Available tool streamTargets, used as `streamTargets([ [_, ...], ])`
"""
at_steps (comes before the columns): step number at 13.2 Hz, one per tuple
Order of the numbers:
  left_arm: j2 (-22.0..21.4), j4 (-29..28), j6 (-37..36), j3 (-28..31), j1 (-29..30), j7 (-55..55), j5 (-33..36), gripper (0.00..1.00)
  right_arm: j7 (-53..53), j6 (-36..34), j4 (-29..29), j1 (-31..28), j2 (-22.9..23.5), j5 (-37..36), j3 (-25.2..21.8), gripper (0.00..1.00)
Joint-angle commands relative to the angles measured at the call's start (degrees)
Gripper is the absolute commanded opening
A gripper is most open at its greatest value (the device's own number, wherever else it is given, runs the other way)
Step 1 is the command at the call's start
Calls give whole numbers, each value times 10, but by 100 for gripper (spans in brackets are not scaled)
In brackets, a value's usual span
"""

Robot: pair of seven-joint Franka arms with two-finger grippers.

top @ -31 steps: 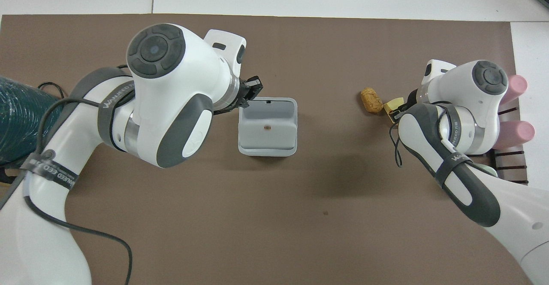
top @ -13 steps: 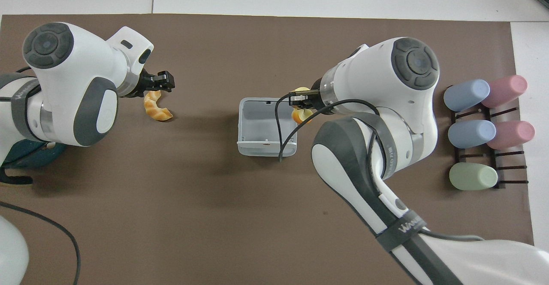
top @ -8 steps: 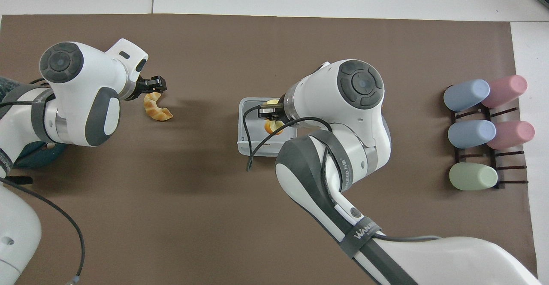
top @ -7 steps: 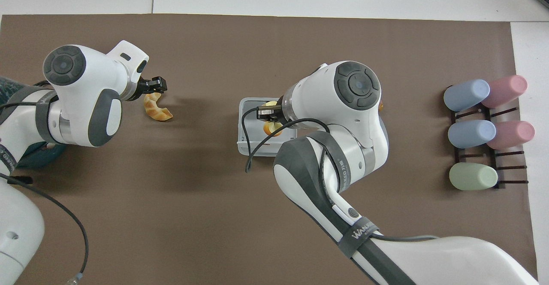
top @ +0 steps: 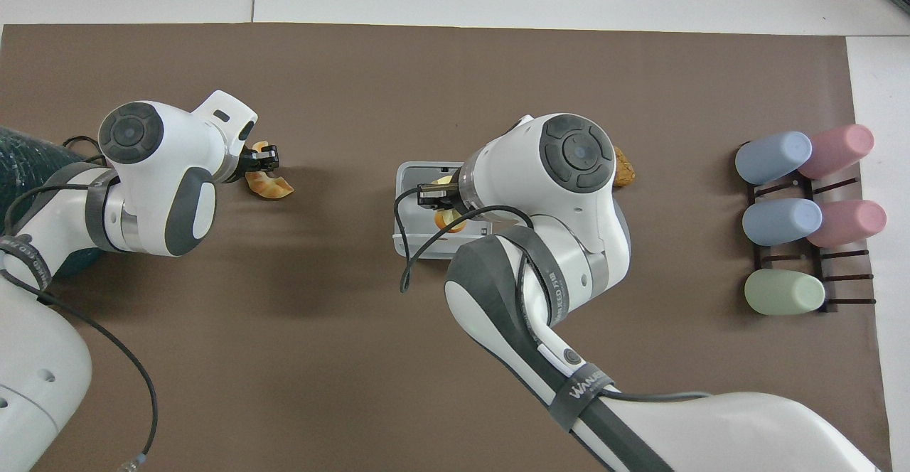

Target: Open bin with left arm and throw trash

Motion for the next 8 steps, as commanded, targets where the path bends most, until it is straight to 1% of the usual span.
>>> streamTargets([
  [1,-11,-13,7,-4,4,3,11,0,13,16,-9,-1,-2,15,2,99],
  [4,-9,10,-16,-4,2,4,11,0,14,16,-6,0,-3,14,2,100],
  [6,-4,62,-78,-5,-4,3,11,0,15,17,-5,0,-3,14,2,100],
  [8,11,116,-131,-6,-6,-1,6,0,20,18,-4,1,-2,14,2,100],
])
